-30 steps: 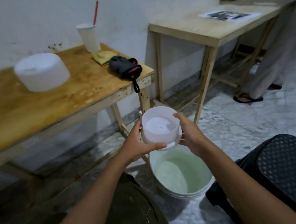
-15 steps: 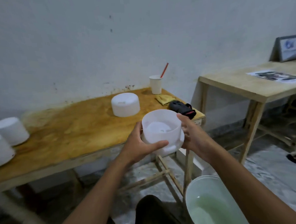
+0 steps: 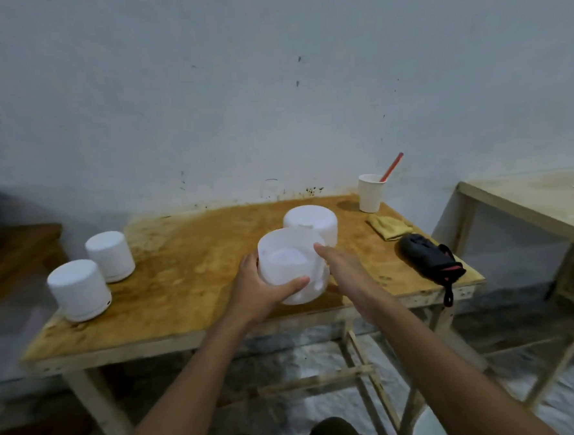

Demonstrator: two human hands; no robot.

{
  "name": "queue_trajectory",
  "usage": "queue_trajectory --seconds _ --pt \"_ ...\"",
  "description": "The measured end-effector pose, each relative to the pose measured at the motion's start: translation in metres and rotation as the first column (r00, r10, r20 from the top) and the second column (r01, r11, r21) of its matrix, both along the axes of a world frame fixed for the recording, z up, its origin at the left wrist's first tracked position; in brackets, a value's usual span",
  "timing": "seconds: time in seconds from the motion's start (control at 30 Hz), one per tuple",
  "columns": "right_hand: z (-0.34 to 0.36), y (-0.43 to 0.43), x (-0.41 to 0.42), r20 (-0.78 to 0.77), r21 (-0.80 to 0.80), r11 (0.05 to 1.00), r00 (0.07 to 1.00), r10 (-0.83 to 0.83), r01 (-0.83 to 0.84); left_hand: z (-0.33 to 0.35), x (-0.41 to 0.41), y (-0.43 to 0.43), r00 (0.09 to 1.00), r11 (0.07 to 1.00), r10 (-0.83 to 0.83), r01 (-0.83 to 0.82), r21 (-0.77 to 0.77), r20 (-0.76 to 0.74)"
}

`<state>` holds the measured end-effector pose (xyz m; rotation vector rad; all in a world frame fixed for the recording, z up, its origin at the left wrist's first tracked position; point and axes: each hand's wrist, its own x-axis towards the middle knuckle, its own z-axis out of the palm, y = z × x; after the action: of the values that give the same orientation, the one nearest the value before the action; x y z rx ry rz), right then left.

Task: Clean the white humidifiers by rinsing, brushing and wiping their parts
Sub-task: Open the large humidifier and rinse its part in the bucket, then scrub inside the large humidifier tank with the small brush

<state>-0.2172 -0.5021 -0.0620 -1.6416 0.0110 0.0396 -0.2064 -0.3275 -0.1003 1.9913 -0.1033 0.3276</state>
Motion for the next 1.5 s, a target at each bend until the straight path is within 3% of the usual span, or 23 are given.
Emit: queue_trajectory --seconds 0.17,0.73,0.97,1.2,1.4,1.5 --pt "-0.008 0.026 0.026 0.049 -0.082 0.996 0.998 0.027 -0.023 -0.009 0.021 0.015 0.996 0.996 0.087 -0.087 0.004 0.007" --pt "-0.023 0.047 0.052 0.154 -0.085 0.987 0.981 -0.119 0.133 -0.016 0.040 0.017 0.971 0.970 0.237 -0.236 0.061 -0.010" --pt "-0.021 0.045 0.046 0.193 -0.099 0.991 0.978 -0.075 0.095 -0.012 0.036 0.013 0.966 0.962 0.259 -0.257 0.093 -0.009" --pt "0.002 0.016 0.048 0.130 -0.243 0.969 0.991 -0.017 0.048 0.024 0.032 0.021 0.978 0.974 0.162 -0.137 0.179 -0.134" --pt "0.037 -0.038 0.069 0.215 -0.325 0.933 0.973 -0.084 0.152 0.101 0.047 0.002 0.994 0.982 0.079 -0.091 0.164 0.080" --pt "0.048 -0.070 0.089 0.226 -0.387 0.900 0.967 -0.117 0.200 0.130 0.074 -0.032 0.996 0.959 -0.084 0.080 0.272 0.005"
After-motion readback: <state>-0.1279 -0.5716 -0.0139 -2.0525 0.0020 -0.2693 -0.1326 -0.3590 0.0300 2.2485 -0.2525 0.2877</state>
